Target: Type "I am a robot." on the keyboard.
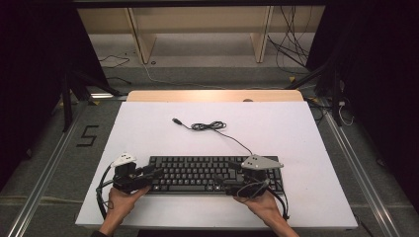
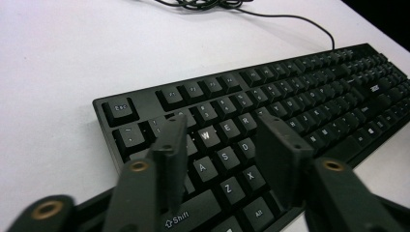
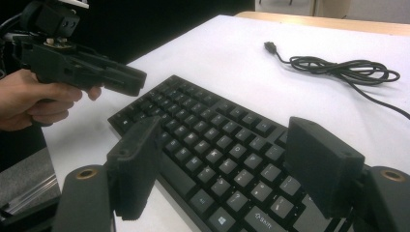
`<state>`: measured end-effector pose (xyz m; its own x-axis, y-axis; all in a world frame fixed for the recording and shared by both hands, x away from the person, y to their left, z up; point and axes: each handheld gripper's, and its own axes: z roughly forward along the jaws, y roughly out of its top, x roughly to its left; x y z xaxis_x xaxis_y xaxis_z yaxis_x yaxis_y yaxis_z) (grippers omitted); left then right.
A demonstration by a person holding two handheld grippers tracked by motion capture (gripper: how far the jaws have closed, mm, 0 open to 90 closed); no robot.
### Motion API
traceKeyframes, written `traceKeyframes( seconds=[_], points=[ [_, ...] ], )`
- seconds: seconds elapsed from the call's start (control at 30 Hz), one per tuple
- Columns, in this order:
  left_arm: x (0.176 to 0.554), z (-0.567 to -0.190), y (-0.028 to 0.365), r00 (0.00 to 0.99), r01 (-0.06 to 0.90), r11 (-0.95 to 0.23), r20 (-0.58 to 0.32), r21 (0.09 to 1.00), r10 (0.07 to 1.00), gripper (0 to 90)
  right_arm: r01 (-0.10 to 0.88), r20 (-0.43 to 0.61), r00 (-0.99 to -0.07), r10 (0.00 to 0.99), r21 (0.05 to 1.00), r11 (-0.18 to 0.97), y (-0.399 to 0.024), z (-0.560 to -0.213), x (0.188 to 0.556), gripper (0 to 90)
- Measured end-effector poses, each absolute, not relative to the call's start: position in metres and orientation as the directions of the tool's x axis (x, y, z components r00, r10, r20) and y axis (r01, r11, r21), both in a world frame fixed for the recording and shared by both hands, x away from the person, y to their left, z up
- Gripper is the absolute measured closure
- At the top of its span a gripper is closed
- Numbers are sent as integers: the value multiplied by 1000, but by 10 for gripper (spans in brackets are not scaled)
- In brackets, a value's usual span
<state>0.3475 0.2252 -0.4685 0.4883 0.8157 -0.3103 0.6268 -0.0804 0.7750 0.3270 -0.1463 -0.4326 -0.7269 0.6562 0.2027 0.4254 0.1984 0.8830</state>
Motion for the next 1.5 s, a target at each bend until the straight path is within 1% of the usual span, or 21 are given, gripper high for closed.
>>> traceKeyframes(
  seconds=[0.27, 0.4, 0.5, 1.13, 1.47, 1.5],
  points=[
    [351, -474, 222, 502, 640, -131, -284, 757, 817, 774, 425, 204, -725, 658, 884, 194, -149, -432, 325, 296],
    [352, -475, 222, 507, 643, -148, -273, 751, 817, 846, 425, 204, -725, 658, 885, 193, -150, -432, 324, 296],
    [353, -477, 221, 507, 647, -155, -269, 747, 819, 884, 426, 205, -725, 657, 884, 194, -149, -433, 324, 296],
    [357, -484, 217, 506, 668, -193, -250, 718, 825, 890, 424, 207, -728, 653, 885, 192, -148, -433, 324, 296],
    [357, -483, 216, 511, 659, -187, -252, 728, 822, 889, 422, 206, -728, 654, 886, 191, -148, -432, 324, 296],
    [356, -482, 216, 511, 656, -176, -260, 734, 819, 876, 421, 205, -728, 654, 886, 191, -148, -432, 324, 296]
  ],
)
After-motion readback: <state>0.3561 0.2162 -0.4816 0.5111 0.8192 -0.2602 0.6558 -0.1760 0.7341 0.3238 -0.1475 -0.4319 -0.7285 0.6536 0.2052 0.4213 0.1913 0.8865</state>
